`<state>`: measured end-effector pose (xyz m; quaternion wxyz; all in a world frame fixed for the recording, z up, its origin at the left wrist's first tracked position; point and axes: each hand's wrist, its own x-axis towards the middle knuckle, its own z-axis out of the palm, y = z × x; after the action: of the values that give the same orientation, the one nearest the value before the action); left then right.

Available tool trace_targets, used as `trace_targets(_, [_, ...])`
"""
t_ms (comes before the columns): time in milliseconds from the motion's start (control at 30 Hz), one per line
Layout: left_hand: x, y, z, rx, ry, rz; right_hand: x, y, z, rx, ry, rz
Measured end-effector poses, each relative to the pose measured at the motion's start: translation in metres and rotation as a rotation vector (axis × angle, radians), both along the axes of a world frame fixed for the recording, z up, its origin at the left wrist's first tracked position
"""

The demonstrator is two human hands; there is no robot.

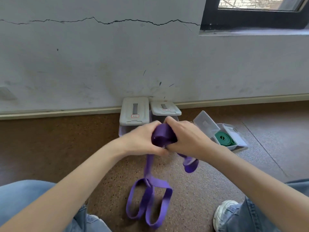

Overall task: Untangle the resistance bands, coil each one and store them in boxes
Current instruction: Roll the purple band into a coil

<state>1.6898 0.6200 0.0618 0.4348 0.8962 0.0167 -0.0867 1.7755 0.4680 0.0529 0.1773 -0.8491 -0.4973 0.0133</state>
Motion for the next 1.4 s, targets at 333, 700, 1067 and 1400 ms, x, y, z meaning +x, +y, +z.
trace_targets(333, [0.009, 0.026, 0.014, 0.078, -0.317, 0.246, 0.034, -0.031, -0.032, -0.202, 0.328, -0.180])
trace_targets(700, [0.016, 0.078, -0.018, -0.051, -0.288, 0.787, 0.039, -0.037, -0.014, 0.539, 1.221, -0.588])
trace_targets(1067, [0.013, 0.094, -0.036, -0.051, -0.210, 0.958, 0.042, -0.044, -0.003, -0.078, 0.893, -0.257])
trace_targets(1400, [0.006, 0.089, -0.044, 0.019, -0.158, 0.827, 0.039, -0.040, -0.003, -0.171, 0.601, -0.365])
